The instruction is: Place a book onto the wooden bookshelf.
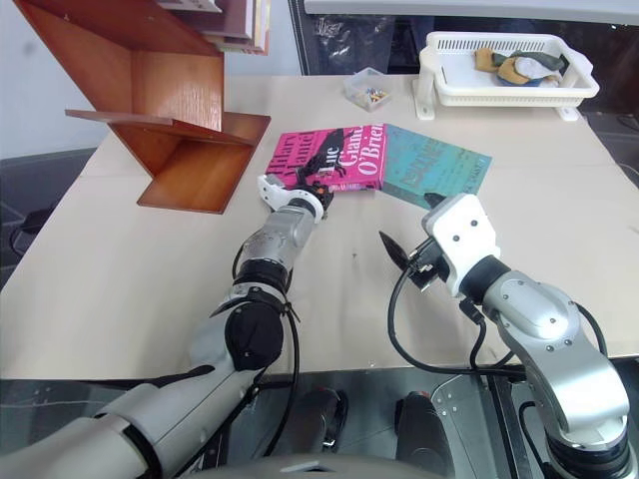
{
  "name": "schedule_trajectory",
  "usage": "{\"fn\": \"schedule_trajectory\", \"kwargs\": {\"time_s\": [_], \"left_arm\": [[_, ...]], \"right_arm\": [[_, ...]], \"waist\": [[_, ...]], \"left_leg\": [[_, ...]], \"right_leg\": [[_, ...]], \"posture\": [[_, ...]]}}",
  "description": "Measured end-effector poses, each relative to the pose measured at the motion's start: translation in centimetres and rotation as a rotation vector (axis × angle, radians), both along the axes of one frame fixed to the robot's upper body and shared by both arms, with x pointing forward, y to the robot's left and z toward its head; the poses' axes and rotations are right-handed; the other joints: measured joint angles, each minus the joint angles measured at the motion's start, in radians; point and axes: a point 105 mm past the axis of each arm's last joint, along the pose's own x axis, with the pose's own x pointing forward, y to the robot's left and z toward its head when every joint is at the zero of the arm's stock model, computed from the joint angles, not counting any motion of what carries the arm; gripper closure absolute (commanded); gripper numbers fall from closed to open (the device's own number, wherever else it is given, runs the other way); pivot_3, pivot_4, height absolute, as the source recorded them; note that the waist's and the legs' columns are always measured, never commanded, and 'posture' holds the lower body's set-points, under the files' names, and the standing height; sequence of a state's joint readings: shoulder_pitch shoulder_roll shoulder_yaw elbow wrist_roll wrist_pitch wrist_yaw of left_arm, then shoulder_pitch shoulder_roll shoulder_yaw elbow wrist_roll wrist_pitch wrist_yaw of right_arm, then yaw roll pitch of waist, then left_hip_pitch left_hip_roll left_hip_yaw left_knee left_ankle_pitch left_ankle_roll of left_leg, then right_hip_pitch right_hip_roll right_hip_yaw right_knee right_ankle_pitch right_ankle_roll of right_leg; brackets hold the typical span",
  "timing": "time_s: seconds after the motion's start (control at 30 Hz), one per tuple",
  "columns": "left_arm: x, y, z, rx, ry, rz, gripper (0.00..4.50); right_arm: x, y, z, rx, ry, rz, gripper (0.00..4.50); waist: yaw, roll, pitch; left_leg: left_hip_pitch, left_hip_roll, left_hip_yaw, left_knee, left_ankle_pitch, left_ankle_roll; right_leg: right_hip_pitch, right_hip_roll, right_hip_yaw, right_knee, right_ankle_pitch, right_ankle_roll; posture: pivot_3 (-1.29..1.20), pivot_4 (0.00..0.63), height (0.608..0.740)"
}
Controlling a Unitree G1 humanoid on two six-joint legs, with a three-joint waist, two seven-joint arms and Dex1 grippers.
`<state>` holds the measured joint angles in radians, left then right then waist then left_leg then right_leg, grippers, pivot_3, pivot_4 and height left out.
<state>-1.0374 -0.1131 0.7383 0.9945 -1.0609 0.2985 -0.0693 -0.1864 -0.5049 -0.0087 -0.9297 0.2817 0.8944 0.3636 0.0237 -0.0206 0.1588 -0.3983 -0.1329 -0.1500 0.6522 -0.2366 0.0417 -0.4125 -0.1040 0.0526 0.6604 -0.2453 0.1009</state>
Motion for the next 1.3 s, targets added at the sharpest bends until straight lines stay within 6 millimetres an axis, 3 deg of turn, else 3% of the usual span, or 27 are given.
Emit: {"fn": "schedule_trajectory", "kwargs": {"time_s": [0.13,0.2,0.5,0.6,0.77,0.87,0.9,0.93,1.0,1.03,1.07,1.1,1.2,1.23,1.3], "left_arm": [[0.1,0.2,0.5,-0.017,-0.023,0.009,3.24],[0.2,0.2,0.6,-0.022,-0.029,0.010,3.81],[-0.8,2.0,0.6,-0.046,-0.042,0.009,3.81],[-2.0,4.0,0.6,-0.039,-0.054,0.026,3.81],[-3.8,5.4,2.7,0.014,-0.140,-0.006,3.81],[-6.2,4.7,6.2,0.363,-0.369,-0.178,3.81],[-6.4,4.6,6.7,0.397,-0.399,-0.191,3.81],[-7.2,4.0,8.7,0.591,-0.539,-0.259,3.81],[-8.1,2.9,10.3,0.733,-0.664,-0.315,3.81],[-9.1,2.1,11.4,0.940,-0.818,-0.372,3.81],[-9.4,1.8,11.7,0.982,-0.856,-0.392,3.81],[-9.9,1.5,12.2,1.132,-0.975,-0.397,3.81],[-10.7,2.1,14.2,1.615,-1.332,-0.384,3.81],[-11.3,2.9,16.5,1.851,-1.529,-0.353,3.81],[-12.0,3.6,18.7,2.004,-1.672,-0.312,3.81]], "right_arm": [[0.0,0.0,0.0,0.000,0.000,-0.001,0.00],[0.0,0.0,0.0,0.001,0.000,0.000,0.00],[0.0,0.0,0.0,0.007,-0.001,-0.009,0.00],[0.0,0.0,-0.1,0.009,0.002,-0.010,0.00],[0.1,0.1,-0.1,0.015,-0.003,-0.004,0.00],[-0.1,-0.1,-0.8,0.054,0.031,-0.013,0.00],[-0.1,-0.1,-0.9,0.057,0.034,-0.013,0.00],[-0.4,0.0,-0.9,0.069,0.036,-0.011,0.00],[-0.6,0.1,-0.9,0.073,0.035,-0.005,0.00],[-1.0,0.2,-0.9,0.075,0.034,-0.001,0.00],[-1.1,0.2,-0.9,0.075,0.036,0.000,0.00],[-1.2,0.3,-1.0,0.087,0.041,0.006,0.00],[-1.7,0.2,-1.0,0.110,0.049,0.015,0.00],[-1.7,0.1,-0.7,0.111,0.038,0.013,0.00],[-1.7,0.1,-0.3,0.116,0.023,0.018,0.00]], "waist": [[-0.004,0.000,0.000],[-0.005,0.000,0.000],[-0.016,0.000,0.000],[-0.019,0.000,0.000],[-0.006,-0.002,0.001],[-0.008,-0.004,0.003],[-0.009,-0.004,0.003],[-0.009,-0.004,0.003],[-0.009,-0.002,0.002],[-0.010,-0.003,0.002],[-0.010,-0.002,0.002],[-0.010,-0.001,0.001],[-0.014,0.001,0.003],[-0.015,0.000,0.004],[-0.013,0.001,0.004]], "left_leg": [[0.000,0.000,0.000,0.000,0.000,0.000],[0.000,0.000,0.000,0.000,0.000,0.000],[0.000,0.001,0.001,-0.001,0.000,0.000],[0.000,0.001,0.001,-0.001,0.000,0.000],[-0.001,0.001,0.001,-0.001,0.000,0.000],[-0.002,0.001,0.001,-0.001,0.000,0.000],[-0.001,0.001,0.001,-0.001,0.000,0.000],[-0.001,0.000,0.001,-0.001,0.000,0.000],[0.000,0.000,0.002,-0.002,0.000,0.000],[0.000,0.001,0.002,-0.003,0.000,0.000],[0.000,0.001,0.002,-0.003,0.000,0.000],[0.001,0.001,0.003,-0.003,0.000,0.000],[0.001,0.002,0.003,-0.006,0.000,0.000],[-0.001,0.003,0.003,-0.006,0.000,-0.001],[0.000,0.003,0.003,-0.008,0.000,0.000]], "right_leg": [[0.000,0.000,0.000,0.000,0.000,0.000],[0.000,0.000,0.000,0.000,0.000,0.000],[-0.001,0.001,0.002,0.000,0.000,0.000],[-0.002,0.001,0.002,0.000,0.000,0.000],[-0.002,0.001,0.002,0.000,0.000,0.000],[-0.002,0.001,0.002,0.000,0.000,-0.001],[-0.002,0.002,0.002,0.000,0.000,-0.001],[-0.002,0.002,0.002,0.000,0.000,-0.001],[-0.002,0.001,0.002,0.000,0.000,-0.001],[-0.002,0.001,0.002,-0.001,0.000,-0.001],[-0.002,0.001,0.002,-0.001,0.000,-0.001],[-0.002,0.001,0.003,-0.001,0.000,-0.001],[-0.003,0.002,0.003,-0.002,0.001,-0.002],[-0.004,0.002,0.003,-0.002,0.001,-0.002],[-0.005,0.001,0.003,-0.004,0.001,-0.002]], "posture": [[0.00,0.150,0.740],[0.00,0.150,0.740],[0.00,0.150,0.740],[0.00,0.150,0.740],[0.00,0.150,0.740],[0.00,0.150,0.740],[0.00,0.150,0.740],[0.00,0.150,0.740],[0.00,0.150,0.740],[0.00,0.150,0.740],[0.00,0.150,0.740],[0.00,0.150,0.740],[0.00,0.150,0.740],[0.00,0.150,0.740],[0.00,0.150,0.740]]}}
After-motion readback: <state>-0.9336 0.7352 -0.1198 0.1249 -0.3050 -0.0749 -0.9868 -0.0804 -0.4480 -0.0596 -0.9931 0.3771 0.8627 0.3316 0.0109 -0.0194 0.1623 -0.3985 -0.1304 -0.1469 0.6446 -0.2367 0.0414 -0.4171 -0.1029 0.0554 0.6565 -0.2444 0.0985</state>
